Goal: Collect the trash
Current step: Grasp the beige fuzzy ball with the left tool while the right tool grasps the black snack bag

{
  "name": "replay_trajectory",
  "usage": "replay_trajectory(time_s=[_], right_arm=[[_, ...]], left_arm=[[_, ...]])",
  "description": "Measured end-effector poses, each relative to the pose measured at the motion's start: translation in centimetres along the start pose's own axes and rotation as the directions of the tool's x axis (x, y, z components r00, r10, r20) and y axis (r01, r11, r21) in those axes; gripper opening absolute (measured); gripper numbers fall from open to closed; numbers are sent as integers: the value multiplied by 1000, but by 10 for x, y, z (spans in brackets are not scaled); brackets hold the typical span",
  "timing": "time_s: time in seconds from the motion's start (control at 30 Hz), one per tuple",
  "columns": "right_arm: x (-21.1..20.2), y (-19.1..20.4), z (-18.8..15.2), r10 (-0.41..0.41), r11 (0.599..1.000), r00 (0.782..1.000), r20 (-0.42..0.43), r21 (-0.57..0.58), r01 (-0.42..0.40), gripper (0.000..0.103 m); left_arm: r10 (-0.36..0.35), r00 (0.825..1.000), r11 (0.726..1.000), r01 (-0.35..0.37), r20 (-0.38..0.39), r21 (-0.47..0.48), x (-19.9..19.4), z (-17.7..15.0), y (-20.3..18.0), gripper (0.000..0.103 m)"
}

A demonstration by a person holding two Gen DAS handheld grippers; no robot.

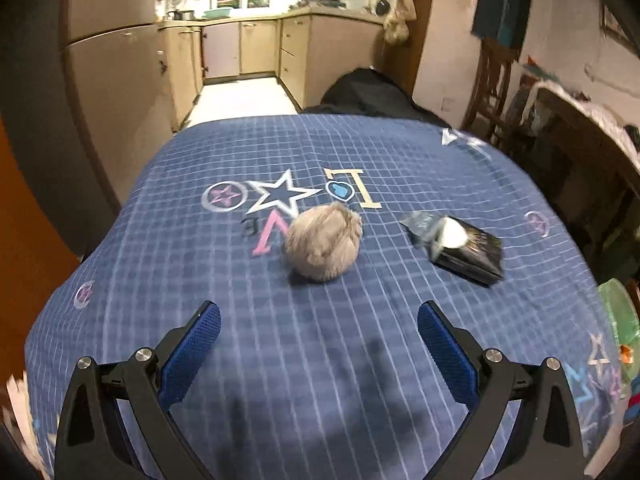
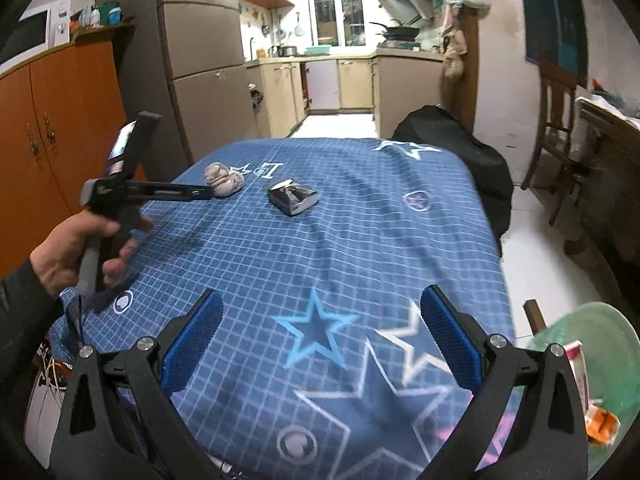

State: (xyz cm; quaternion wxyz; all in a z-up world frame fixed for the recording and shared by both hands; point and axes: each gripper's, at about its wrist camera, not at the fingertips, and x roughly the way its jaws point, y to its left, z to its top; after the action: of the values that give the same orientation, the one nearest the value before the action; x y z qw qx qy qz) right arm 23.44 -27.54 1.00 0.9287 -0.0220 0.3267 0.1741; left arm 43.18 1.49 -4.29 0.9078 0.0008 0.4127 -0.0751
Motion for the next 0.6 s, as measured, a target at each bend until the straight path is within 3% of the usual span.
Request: replay_trajectory(time_s=[0.27, 0.3, 0.33, 0.43, 0.47, 0.6], right_arm=[[46, 10, 27, 48, 995, 997, -63, -90, -54, 96], [53, 10, 32, 65, 992, 995, -76, -104, -73, 96], [63, 11, 39, 83, 988, 992, -93, -122, -94, 96], [89, 15, 58, 132, 974, 982, -137, -165, -154, 96], [100, 16, 65, 143, 968, 978, -155, -183, -171, 95], [149, 24, 89, 144, 944, 961, -238, -259, -206, 75]], left_arm=[[-4, 1000, 1000, 4, -24, -15, 45, 29, 2, 97], [15, 999, 1000, -16, -38, -17, 49, 31, 3, 94], [16, 999, 1000, -17, -52, -19, 52, 32, 3, 71], [19, 999, 1000, -19, -41, -14, 50, 30, 3, 46], [4, 999, 1000, -5, -37, -19, 47, 28, 5, 46], [-17, 1000, 999, 16, -23, -44, 42, 20, 11, 45]])
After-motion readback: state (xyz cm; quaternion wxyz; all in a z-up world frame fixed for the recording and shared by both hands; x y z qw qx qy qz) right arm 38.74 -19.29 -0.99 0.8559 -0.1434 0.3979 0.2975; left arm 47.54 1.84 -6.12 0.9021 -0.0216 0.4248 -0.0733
